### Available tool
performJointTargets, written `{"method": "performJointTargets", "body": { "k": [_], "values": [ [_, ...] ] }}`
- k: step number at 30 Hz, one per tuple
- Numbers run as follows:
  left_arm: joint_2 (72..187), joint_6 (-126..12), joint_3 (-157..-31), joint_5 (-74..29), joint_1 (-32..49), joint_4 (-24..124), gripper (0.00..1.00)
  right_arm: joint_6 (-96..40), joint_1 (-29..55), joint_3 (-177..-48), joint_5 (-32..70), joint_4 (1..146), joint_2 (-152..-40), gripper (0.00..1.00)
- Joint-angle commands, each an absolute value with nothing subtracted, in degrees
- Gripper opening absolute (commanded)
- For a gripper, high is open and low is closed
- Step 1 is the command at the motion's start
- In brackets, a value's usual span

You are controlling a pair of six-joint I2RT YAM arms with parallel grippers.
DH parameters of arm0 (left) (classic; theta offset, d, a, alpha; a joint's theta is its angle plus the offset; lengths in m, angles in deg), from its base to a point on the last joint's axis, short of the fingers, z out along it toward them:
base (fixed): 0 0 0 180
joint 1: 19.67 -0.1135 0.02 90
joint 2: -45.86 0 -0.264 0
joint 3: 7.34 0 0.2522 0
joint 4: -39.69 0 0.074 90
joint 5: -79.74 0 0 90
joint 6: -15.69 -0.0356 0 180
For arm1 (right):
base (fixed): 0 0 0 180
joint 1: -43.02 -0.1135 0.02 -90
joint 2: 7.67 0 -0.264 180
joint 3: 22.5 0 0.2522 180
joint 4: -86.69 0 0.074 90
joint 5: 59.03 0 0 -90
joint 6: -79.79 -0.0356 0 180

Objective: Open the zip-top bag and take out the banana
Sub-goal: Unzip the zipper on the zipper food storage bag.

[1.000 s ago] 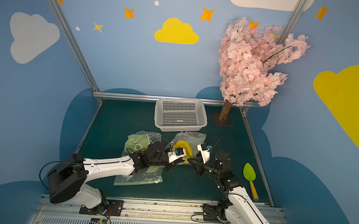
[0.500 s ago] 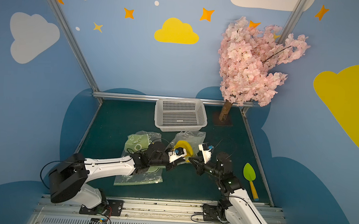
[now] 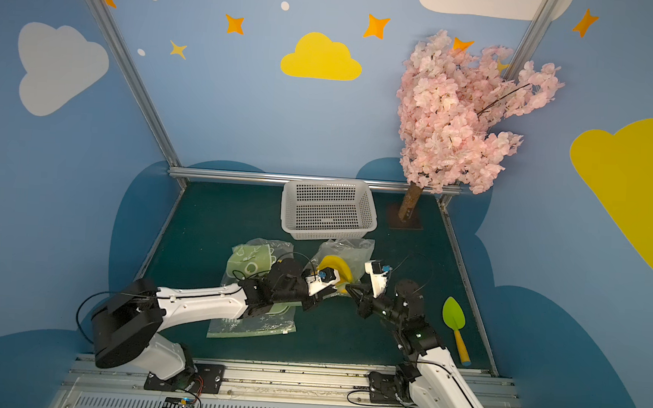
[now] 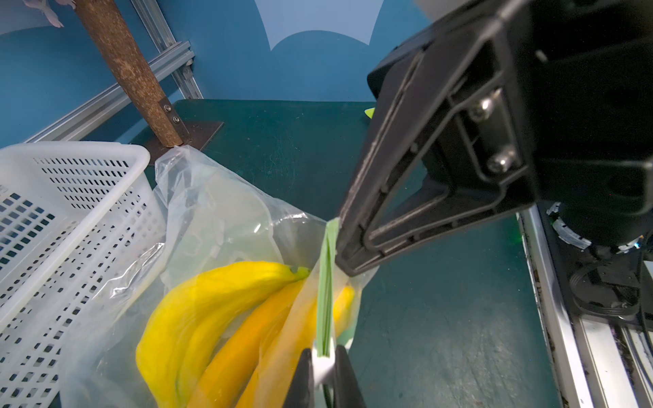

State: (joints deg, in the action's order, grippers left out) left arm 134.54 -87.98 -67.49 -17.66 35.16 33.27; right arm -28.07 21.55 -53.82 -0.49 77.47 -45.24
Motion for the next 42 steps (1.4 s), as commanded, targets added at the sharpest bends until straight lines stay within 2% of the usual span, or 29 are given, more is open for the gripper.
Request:
{"method": "performJointTargets", "body": {
  "k": [1, 8, 29, 42],
  "values": [
    [136.12, -87.49, -66.19, -15.65, 34.91, 38.65, 0.11, -28.67, 21.98, -53.75, 1.64, 82.31, -44.06, 0.00],
    [135.56, -87.49, -65.82, -12.81, 34.91, 41.93, 0.11, -27.75, 23.47, -53.82, 3.59, 81.08, -42.68, 0.00],
    [134.18, -84.39, -58.30, -6.68, 33.82, 42.84, 0.11, -25.21, 36.95, -53.40, -2.75, 81.42, -44.17, 0.00],
    [132.87, -83.36, -55.34, -6.09, 32.55, 41.85, 0.11, -25.59, 41.69, -51.43, -4.02, 79.97, -42.42, 0.00]
  ]
}}
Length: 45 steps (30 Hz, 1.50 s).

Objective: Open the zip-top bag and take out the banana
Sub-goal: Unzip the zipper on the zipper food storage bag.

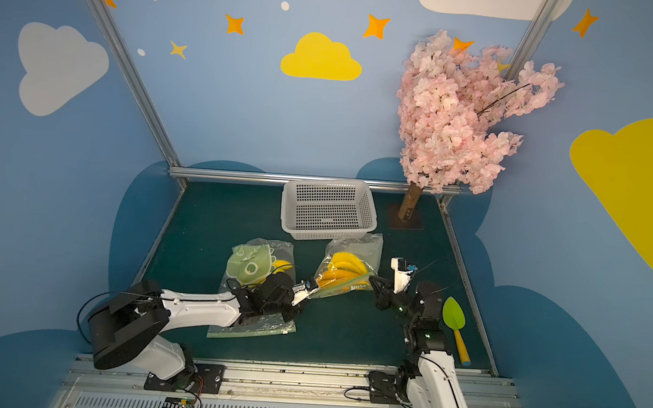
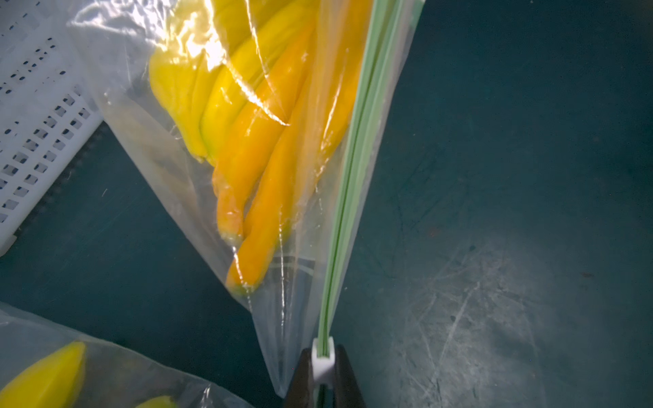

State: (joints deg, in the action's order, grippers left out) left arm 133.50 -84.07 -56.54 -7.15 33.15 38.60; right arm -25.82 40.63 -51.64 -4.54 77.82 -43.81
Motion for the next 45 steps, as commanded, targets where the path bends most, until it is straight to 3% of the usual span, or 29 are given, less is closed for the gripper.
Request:
{"method": "performJointTargets", "body": {
  "k": [1, 26, 36, 39, 45],
  "values": [
    [132.91, -83.36, -55.28, -6.06, 32.54, 41.85, 0.11, -25.68, 41.88, -51.33, -3.97, 79.96, -42.25, 0.00],
    [131.57, -82.62, -54.01, -6.55, 31.66, 40.72, 0.12, -26.23, 43.38, -50.92, -5.47, 80.94, -43.13, 0.00],
    [126.37, -83.53, -59.09, -6.56, 31.44, 35.49, 0.55, -27.16, 43.35, -49.49, -9.89, 85.14, -43.88, 0.00],
    [126.54, -84.75, -62.37, -8.15, 30.19, 35.59, 0.57, -27.43, 43.34, -49.37, -10.21, 85.52, -44.30, 0.00],
    [131.67, -85.12, -66.12, -12.20, 29.11, 36.97, 0.53, -27.58, 43.30, -49.39, -10.18, 85.42, -44.50, 0.00]
  ]
}}
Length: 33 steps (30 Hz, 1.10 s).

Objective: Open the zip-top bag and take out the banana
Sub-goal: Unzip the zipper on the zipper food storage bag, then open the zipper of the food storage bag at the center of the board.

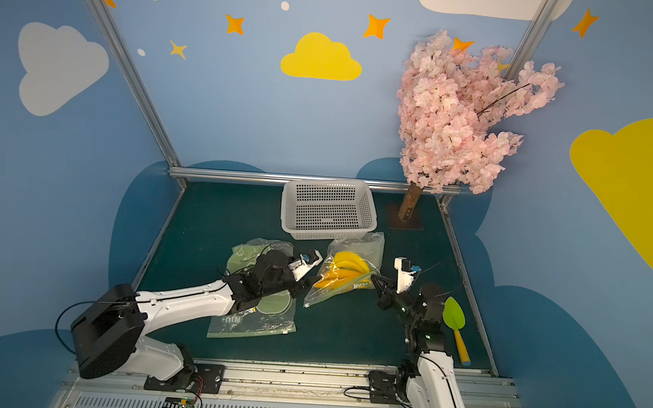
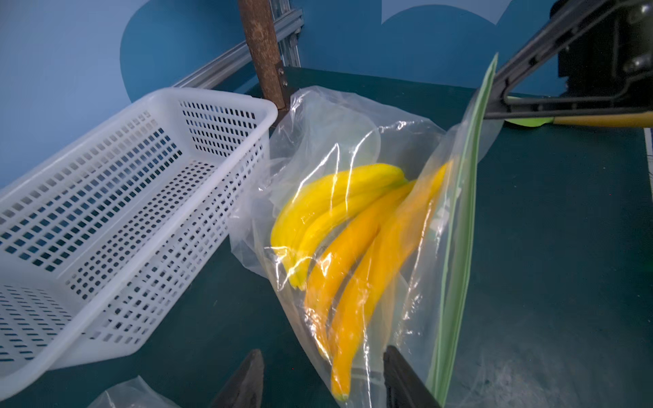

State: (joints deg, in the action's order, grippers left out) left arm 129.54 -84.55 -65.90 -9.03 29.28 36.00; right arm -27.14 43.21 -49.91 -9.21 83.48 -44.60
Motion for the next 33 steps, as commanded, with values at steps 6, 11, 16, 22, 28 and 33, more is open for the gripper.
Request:
{"method": "performJointTargets", "body": {
  "k": [6, 11, 16, 22, 28, 33],
  "values": [
    [133.84, -82.71, -65.48, -17.46, 29.11, 34.77, 0.49, -27.57, 43.35, -49.57, -9.93, 85.41, -44.90, 0.00],
    [134.59, -82.61, -65.00, -21.20, 29.46, 34.12, 0.47, -27.41, 43.38, -49.99, -9.32, 84.66, -45.29, 0.00],
    [134.36, -83.55, -63.55, -21.21, 30.20, 34.32, 0.48, -27.35, 43.37, -50.21, -8.93, 84.23, -45.54, 0.00],
    [136.40, -84.68, -63.93, -18.86, 31.65, 35.59, 0.47, -27.43, 43.33, -50.45, -8.98, 84.36, -46.16, 0.00],
    [138.06, -85.29, -64.65, -16.90, 32.62, 36.24, 0.45, -27.42, 43.35, -50.32, -8.88, 84.18, -46.07, 0.00],
    [139.03, -84.96, -65.29, -14.89, 32.76, 36.64, 0.42, -27.52, 43.32, -50.33, -8.93, 84.15, -45.95, 0.00]
  ]
}}
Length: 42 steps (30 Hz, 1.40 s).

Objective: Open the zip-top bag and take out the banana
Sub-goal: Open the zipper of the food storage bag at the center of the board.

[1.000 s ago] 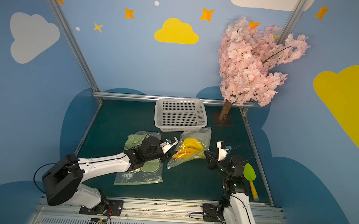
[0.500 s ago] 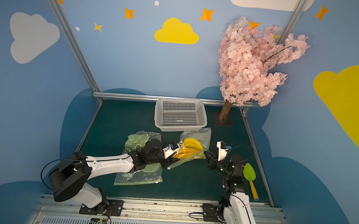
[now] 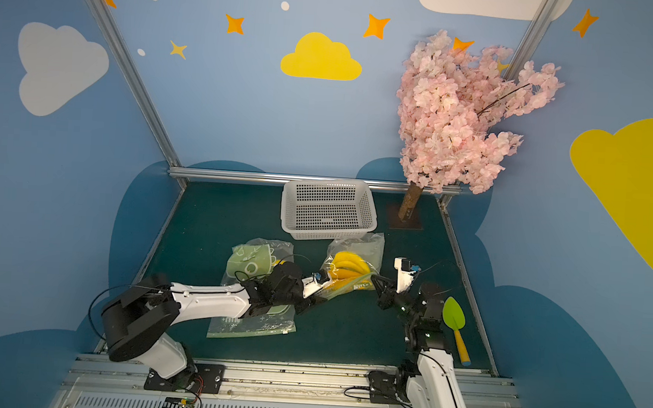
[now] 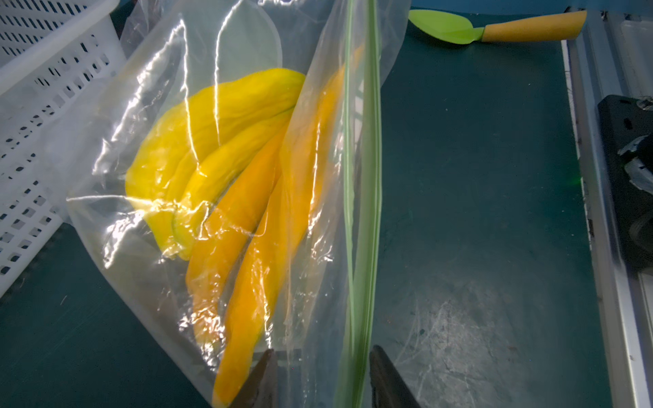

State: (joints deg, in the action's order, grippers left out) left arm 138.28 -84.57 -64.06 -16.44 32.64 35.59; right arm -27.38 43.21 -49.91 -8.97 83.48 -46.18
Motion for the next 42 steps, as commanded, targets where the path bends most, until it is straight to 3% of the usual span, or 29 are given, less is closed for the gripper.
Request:
{"method": "performJointTargets", "body": {
  "k": [1, 22, 42],
  "values": [
    [139.25, -84.78, -65.23, -14.84, 32.71, 36.46, 0.41, -27.56, 43.35, -50.34, -8.90, 84.20, -45.99, 0.00],
    [140.59, -84.78, -65.98, -13.00, 32.87, 37.15, 0.30, -28.08, 43.38, -50.37, -8.93, 84.18, -45.99, 0.00],
    [142.70, -84.84, -67.30, -13.61, 33.39, 38.92, 0.27, -30.84, 43.45, -50.25, -8.42, 84.70, -45.12, 0.00]
  ]
}}
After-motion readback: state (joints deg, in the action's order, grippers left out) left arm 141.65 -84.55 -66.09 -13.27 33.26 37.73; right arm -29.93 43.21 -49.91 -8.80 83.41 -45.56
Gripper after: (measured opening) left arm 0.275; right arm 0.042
